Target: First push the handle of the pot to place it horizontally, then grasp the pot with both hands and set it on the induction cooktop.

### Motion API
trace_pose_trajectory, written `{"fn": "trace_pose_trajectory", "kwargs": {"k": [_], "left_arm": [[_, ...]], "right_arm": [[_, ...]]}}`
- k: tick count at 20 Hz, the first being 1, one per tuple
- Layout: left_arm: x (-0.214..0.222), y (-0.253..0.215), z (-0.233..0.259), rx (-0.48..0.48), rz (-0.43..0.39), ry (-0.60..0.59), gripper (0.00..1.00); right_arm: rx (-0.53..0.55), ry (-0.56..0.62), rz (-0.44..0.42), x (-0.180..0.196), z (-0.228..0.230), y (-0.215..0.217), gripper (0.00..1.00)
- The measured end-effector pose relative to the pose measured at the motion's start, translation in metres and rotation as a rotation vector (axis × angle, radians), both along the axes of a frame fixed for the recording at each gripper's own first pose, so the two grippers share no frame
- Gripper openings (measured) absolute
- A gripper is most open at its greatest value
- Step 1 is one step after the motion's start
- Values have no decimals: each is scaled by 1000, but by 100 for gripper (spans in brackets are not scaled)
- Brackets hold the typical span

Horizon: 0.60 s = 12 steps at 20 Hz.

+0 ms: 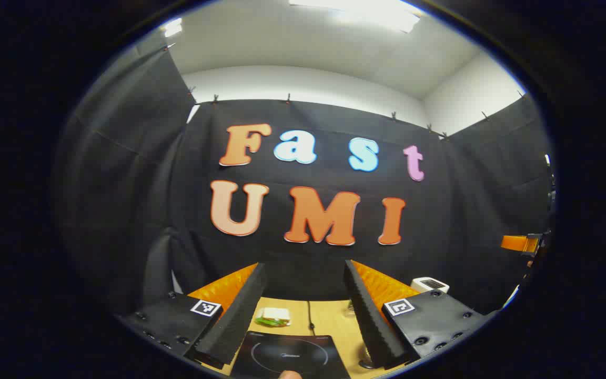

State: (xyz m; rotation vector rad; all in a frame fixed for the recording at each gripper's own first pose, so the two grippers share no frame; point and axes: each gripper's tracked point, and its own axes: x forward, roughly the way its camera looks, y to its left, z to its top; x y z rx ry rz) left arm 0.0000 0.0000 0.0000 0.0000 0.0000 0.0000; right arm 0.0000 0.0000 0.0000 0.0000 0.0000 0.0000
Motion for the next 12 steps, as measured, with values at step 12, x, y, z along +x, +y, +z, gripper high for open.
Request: {"fn": "trace_pose_trajectory", "kwargs": {"k": [12], "left_arm": [[-17,65,-1,-21,123,32,98]], "right_arm": [[-10,10,-27,5,3,-3,98]]}}
